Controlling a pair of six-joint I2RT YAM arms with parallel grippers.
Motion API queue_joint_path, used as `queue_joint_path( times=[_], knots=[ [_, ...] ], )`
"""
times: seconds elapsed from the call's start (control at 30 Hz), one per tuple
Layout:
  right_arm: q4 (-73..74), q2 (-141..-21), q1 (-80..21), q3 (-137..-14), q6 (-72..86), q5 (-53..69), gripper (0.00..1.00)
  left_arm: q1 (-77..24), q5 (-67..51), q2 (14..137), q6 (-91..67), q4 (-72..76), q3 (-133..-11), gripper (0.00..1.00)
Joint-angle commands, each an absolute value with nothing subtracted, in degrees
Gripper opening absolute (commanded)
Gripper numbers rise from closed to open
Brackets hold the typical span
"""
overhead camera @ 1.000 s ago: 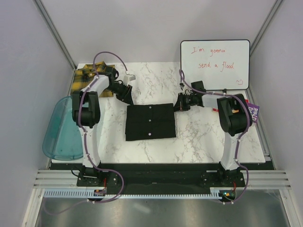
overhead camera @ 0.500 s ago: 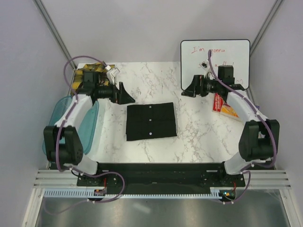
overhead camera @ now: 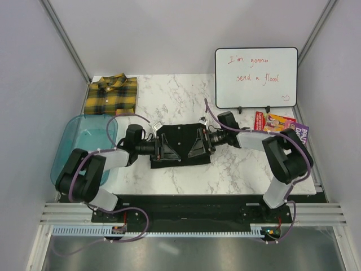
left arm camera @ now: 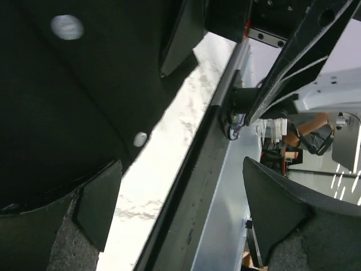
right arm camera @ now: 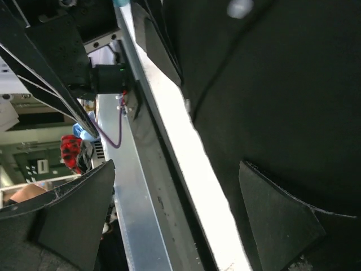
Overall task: Fold and stack the long sleeve shirts
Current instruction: Fold the shirt
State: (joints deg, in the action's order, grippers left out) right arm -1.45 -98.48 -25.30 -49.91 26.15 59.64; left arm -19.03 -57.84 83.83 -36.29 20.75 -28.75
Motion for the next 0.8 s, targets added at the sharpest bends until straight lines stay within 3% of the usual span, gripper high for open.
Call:
queue_joint_path(
  times=[0.0,0.2,0.37,0.43,0.53,0.77],
  knots=[
    [-4.58,-105.19,-23.74,-48.52,24.18,61.18,0.98,-16.36,-55.02,92.62,-38.58,27.25,-27.60,0.92],
    [7.90,-110.22,-18.73,-50.97,13.28,58.10,0.98,-10.46,-57.73,95.72,-33.76,21.72,-26.10,0.86],
    [20.91,-99.34,-18.63,-54.05,6.50,62.04,0.98,-10.72,-67.13,87.21,-27.08,13.73,-29.35,0.84],
    [19.35,-94.14,-18.63,-56.32,8.25,62.14,0.98,-11.16,-67.59,82.89,-23.30,8.91,-33.82,0.85],
    [9.72,-95.17,-18.72,-62.39,15.98,60.48,0.98,-11.16,-65.58,86.02,-25.48,10.01,-40.41,0.87],
    [2.46,-112.66,-18.63,-77.85,19.87,55.91,0.98,-9.32,-58.81,104.31,-35.75,19.41,-53.69,0.84]
  ],
)
